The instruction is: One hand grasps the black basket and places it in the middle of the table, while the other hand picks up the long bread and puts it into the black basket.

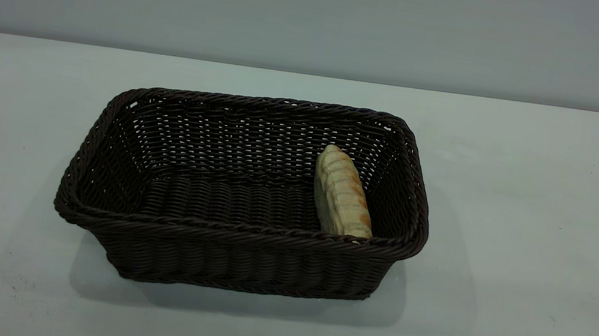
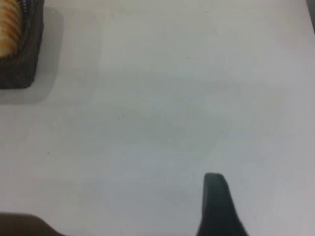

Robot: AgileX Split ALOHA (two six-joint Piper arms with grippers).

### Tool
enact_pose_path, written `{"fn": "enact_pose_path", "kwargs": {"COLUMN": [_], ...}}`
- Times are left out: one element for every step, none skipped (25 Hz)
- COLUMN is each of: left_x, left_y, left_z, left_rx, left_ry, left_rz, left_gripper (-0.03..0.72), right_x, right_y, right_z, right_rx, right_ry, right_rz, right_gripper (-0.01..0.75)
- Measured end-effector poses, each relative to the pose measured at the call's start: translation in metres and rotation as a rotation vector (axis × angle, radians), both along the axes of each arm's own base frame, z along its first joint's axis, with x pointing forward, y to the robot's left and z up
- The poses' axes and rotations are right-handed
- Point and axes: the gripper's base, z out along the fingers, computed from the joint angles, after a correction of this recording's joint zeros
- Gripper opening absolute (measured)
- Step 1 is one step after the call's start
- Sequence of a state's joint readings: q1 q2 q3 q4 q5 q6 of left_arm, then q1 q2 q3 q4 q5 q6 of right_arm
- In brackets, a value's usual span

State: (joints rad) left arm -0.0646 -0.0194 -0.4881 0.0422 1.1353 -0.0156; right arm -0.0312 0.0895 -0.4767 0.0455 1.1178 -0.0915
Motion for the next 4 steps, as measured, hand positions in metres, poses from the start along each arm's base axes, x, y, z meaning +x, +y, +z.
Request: {"fn": "enact_pose_path", "kwargs": {"left_x": [0.0000, 0.0000, 0.0000, 0.0000], "left_y": [0.0000, 0.0000, 0.0000, 0.0000], "left_z": [0.0000, 0.0000, 0.0000, 0.0000], "left_rx": [0.000, 0.000, 0.000, 0.000], "left_ry": [0.000, 0.000, 0.000, 0.000], "left_rz": [0.000, 0.000, 0.000, 0.000], "left_gripper": [0.538, 0.538, 0.538, 0.538], "right_x": [0.0000, 0.0000, 0.0000, 0.0000], "right_y": [0.0000, 0.0000, 0.0000, 0.0000], "right_z": [0.0000, 0.0000, 0.0000, 0.0000], "right_rx": [0.000, 0.000, 0.000, 0.000], "right_ry": [0.000, 0.000, 0.000, 0.000], "right_rz": [0.000, 0.000, 0.000, 0.000], "right_gripper": [0.456, 0.456, 0.456, 0.456]}}
